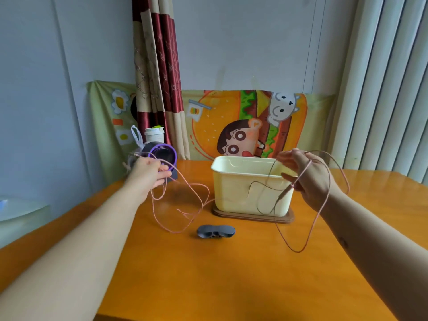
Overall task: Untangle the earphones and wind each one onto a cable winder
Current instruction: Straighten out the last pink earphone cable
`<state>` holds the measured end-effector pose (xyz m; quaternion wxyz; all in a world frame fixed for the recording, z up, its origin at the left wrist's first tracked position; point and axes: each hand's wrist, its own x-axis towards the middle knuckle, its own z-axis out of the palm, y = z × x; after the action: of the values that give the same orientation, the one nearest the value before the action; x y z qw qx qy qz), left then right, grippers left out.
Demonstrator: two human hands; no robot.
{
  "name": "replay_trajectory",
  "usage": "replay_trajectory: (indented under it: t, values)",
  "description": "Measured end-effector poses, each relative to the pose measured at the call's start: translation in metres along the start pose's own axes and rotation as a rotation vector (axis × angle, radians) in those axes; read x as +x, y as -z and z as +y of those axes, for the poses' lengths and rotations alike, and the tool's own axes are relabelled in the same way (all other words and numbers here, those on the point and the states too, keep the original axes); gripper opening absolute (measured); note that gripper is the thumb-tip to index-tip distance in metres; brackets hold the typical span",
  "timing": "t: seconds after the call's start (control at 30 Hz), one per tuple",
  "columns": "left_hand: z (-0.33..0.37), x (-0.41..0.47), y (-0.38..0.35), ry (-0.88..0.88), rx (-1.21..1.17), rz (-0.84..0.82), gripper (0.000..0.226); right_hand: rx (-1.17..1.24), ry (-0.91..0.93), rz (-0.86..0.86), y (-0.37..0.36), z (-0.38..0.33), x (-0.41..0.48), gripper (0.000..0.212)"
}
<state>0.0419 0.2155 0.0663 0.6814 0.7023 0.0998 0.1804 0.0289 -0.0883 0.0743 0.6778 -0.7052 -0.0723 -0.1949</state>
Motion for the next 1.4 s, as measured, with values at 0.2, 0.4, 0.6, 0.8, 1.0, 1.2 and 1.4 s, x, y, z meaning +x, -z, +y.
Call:
replay_trajectory:
  t: [0.2,0.4,0.6,0.8,1.0,1.2,1.4]
  values:
    - [-0.042,0.003,0.004,0.249,0.525,-0.289,0.034,-0.226,-0.202,-0.278,-0.017,0.015,-0.001,0.031]
    - [-0.034,0.014,0.013,0.26,1.011,-0.381,0.021,-0.763,-0.546,-0.619,-0.015,0.014,0.024,0.026]
    - [-0.011,0.015,0.02,0.0,1.289,-0.305,0.014,-1.181,-0.684,-0.872,-0.014,-0.007,0.047,0.025]
    - [-0.001,-0.004,-0.018,-0.184,1.003,-0.292,0.042,-1.33,-0.719,-0.951,-0.015,-0.012,0.052,0.018]
    - [0.023,-0.055,-0.071,-0.293,0.818,-0.651,0.019,-1.279,-0.741,-1.073,-0.016,-0.025,0.043,0.02]
    - [0.026,-0.075,-0.088,-0.019,0.515,-0.885,0.044,-0.698,-0.434,-0.876,-0.011,-0.044,0.033,0.028]
    - [0.026,-0.065,-0.085,0.21,-0.074,-0.733,0.062,-0.477,-0.265,-0.937,-0.019,-0.053,0.01,0.031]
